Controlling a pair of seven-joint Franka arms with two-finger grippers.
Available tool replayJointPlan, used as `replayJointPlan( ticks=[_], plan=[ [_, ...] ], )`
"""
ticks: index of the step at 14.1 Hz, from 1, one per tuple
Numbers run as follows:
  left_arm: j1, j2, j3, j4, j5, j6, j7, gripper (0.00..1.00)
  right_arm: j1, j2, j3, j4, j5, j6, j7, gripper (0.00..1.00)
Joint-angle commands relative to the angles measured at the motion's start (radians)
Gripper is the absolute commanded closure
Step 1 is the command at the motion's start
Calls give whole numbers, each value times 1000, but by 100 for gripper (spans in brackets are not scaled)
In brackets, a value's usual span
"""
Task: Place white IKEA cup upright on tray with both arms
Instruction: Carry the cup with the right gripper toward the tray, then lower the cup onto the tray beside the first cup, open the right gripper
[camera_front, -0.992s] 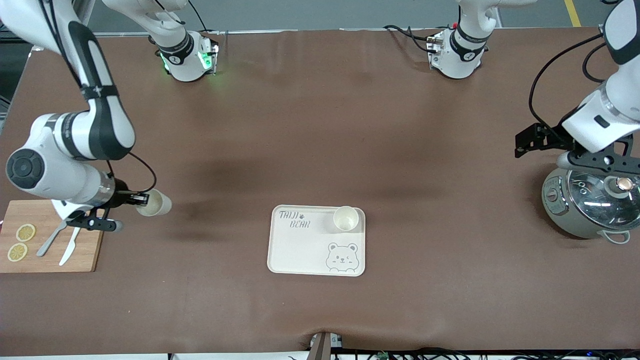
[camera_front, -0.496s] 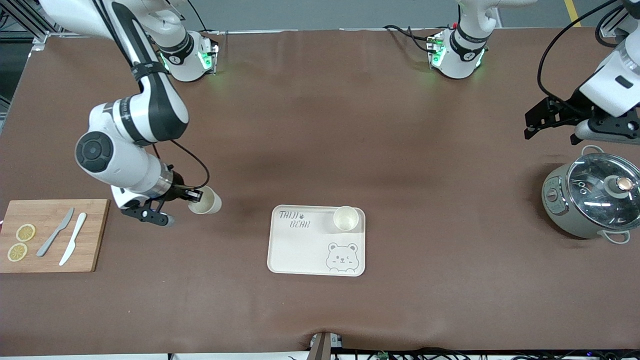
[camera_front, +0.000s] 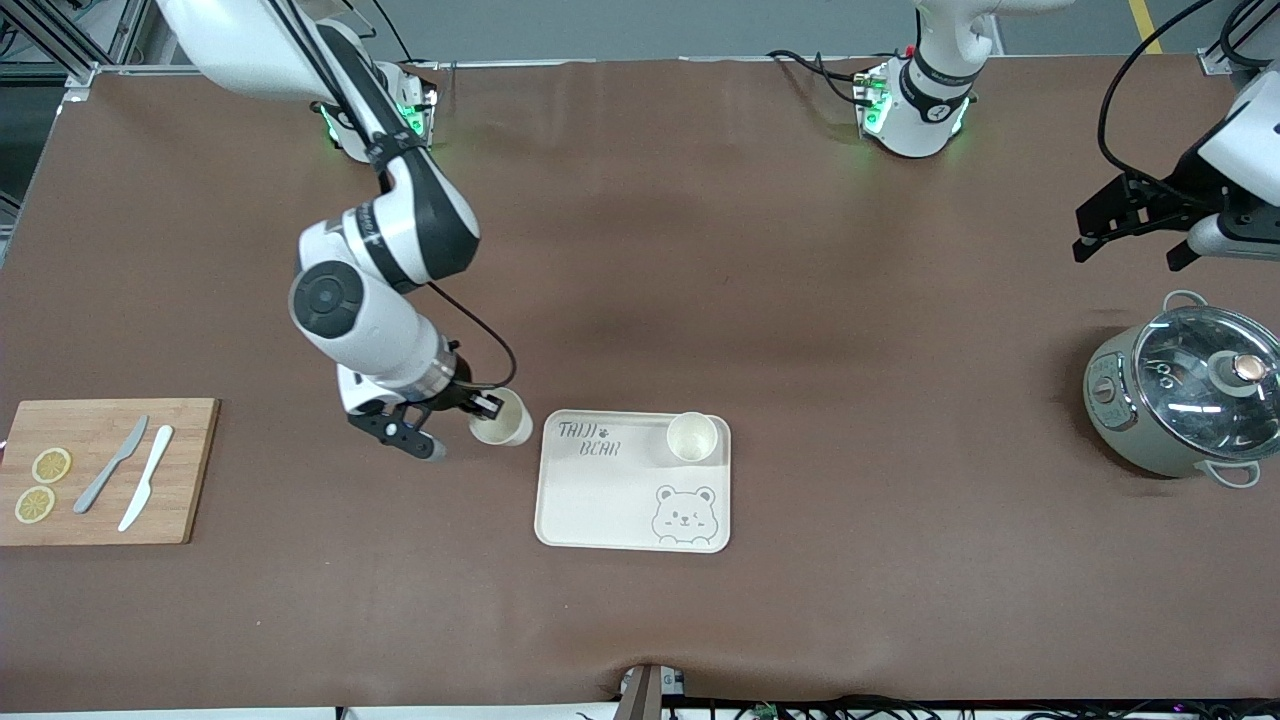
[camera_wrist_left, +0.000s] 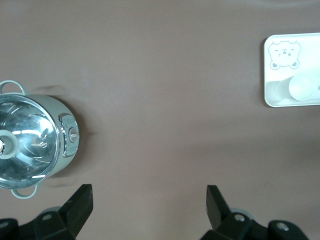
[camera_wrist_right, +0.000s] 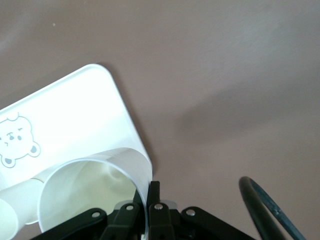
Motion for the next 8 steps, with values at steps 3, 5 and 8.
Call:
replayJointPlan(
  ticks=[3, 5, 8],
  plan=[
    [-1, -22, 31, -20, -11, -3, 34, 0, 61, 154, -13, 140, 4, 76, 125, 100],
    [-1, -19, 31, -19, -11, -2, 32, 0, 83, 206, -16, 178, 1, 110, 158, 100],
    [-3, -15, 31, -19, -11, -2, 32, 0, 95, 248, -23, 206, -6, 133, 176, 100]
  ],
)
